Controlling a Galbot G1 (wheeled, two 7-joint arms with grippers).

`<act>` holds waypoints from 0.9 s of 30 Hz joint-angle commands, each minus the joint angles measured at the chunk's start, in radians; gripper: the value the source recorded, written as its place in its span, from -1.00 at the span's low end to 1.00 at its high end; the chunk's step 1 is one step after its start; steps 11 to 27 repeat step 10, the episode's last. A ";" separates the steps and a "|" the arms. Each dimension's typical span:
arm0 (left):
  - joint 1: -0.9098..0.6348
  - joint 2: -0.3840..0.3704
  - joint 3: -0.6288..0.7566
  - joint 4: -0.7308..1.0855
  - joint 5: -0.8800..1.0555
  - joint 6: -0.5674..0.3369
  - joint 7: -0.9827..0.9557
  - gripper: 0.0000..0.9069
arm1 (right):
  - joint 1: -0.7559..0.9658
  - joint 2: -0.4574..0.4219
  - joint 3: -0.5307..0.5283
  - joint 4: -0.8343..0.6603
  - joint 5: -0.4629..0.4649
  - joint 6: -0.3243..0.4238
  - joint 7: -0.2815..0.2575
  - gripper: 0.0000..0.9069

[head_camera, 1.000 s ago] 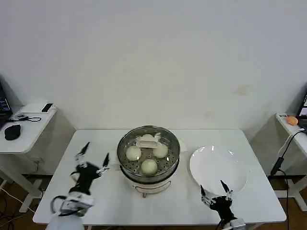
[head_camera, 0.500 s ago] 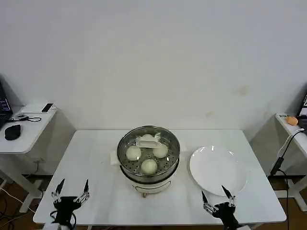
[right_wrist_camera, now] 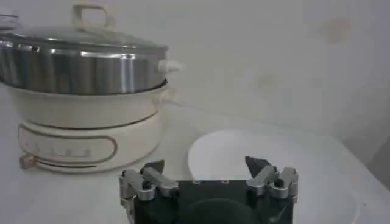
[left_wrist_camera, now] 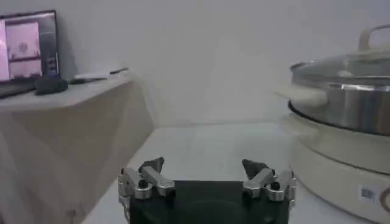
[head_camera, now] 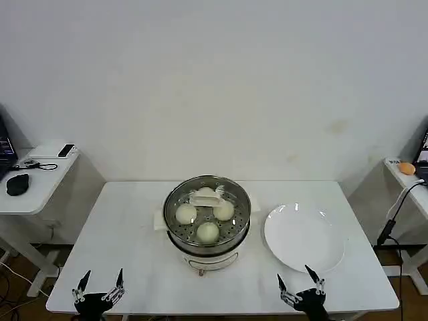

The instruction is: Take steamed baozi put them in steamer then cover it.

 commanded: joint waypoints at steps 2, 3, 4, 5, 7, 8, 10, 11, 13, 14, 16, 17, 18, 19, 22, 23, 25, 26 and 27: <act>0.012 -0.016 0.004 0.009 0.011 -0.001 0.024 1.00 | -0.013 -0.027 -0.027 0.018 0.053 -0.061 0.025 1.00; 0.009 -0.019 0.009 0.003 0.016 0.003 0.027 1.00 | -0.011 -0.030 -0.031 0.018 0.065 -0.067 0.024 1.00; 0.008 -0.019 0.011 0.001 0.018 0.005 0.027 1.00 | -0.009 -0.033 -0.036 0.017 0.073 -0.068 0.024 1.00; 0.008 -0.020 0.014 -0.001 0.018 0.008 0.028 1.00 | -0.005 -0.037 -0.038 0.014 0.076 -0.066 0.023 1.00; 0.006 -0.020 0.018 0.000 0.019 0.010 0.028 1.00 | -0.001 -0.045 -0.047 0.008 0.078 -0.058 0.018 1.00; 0.007 -0.020 0.020 0.001 0.019 0.010 0.028 1.00 | 0.000 -0.047 -0.051 0.007 0.080 -0.056 0.018 1.00; 0.009 -0.021 0.022 0.001 0.021 0.010 0.029 1.00 | 0.001 -0.055 -0.060 0.004 0.083 -0.043 0.017 1.00; 0.009 -0.021 0.022 0.001 0.021 0.010 0.029 1.00 | 0.001 -0.055 -0.060 0.004 0.083 -0.043 0.017 1.00; 0.009 -0.021 0.022 0.001 0.021 0.010 0.029 1.00 | 0.001 -0.055 -0.060 0.004 0.083 -0.043 0.017 1.00; 0.009 -0.021 0.022 0.001 0.021 0.010 0.029 1.00 | 0.001 -0.055 -0.060 0.004 0.083 -0.043 0.017 1.00; 0.009 -0.021 0.022 0.001 0.021 0.010 0.029 1.00 | 0.001 -0.055 -0.060 0.004 0.083 -0.043 0.017 1.00; 0.009 -0.021 0.022 0.001 0.021 0.010 0.029 1.00 | 0.001 -0.055 -0.060 0.004 0.083 -0.043 0.017 1.00; 0.009 -0.021 0.022 0.001 0.021 0.010 0.029 1.00 | 0.001 -0.055 -0.060 0.004 0.083 -0.043 0.017 1.00; 0.009 -0.021 0.022 0.001 0.021 0.010 0.029 1.00 | 0.001 -0.055 -0.060 0.004 0.083 -0.043 0.017 1.00; 0.009 -0.021 0.022 0.001 0.021 0.010 0.029 1.00 | 0.001 -0.055 -0.060 0.004 0.083 -0.043 0.017 1.00; 0.009 -0.021 0.022 0.001 0.021 0.010 0.029 1.00 | 0.001 -0.055 -0.060 0.004 0.083 -0.043 0.017 1.00; 0.009 -0.021 0.022 0.001 0.021 0.010 0.029 1.00 | 0.001 -0.055 -0.060 0.004 0.083 -0.043 0.017 1.00; 0.009 -0.021 0.022 0.001 0.021 0.010 0.029 1.00 | 0.001 -0.055 -0.060 0.004 0.083 -0.043 0.017 1.00; 0.009 -0.021 0.022 0.001 0.021 0.010 0.029 1.00 | 0.001 -0.055 -0.060 0.004 0.083 -0.043 0.017 1.00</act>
